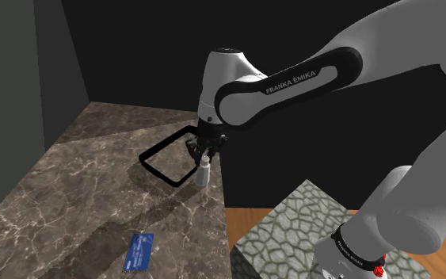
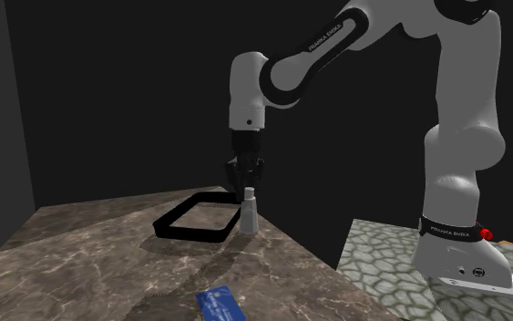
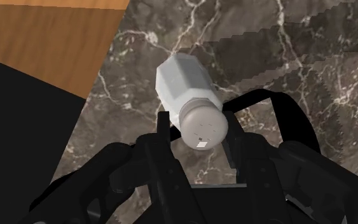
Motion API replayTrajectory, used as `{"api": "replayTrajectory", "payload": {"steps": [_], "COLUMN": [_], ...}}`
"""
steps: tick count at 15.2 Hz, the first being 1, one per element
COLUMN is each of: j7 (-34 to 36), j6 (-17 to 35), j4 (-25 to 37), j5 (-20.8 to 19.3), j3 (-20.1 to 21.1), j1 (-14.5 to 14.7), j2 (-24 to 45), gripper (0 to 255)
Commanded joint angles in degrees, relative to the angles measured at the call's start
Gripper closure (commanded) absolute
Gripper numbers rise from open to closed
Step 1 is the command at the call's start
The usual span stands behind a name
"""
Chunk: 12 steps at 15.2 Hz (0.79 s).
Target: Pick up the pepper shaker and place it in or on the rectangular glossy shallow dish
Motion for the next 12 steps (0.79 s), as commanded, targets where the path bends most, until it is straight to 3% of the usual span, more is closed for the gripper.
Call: {"api": "replayTrajectory", "payload": {"steps": [1, 8, 12], "j7": [0.0, 0.0, -0.2], "j6": [0.0, 0.0, -3.1], "j4": [0.0, 0.0, 1.4], "j5": [0.0, 0.0, 0.5], "j3": [0.0, 0.0, -0.1], "j1": [0.0, 0.0, -0.1], "j2": [0.0, 0.0, -1.7], "gripper": [255, 255, 255]}}
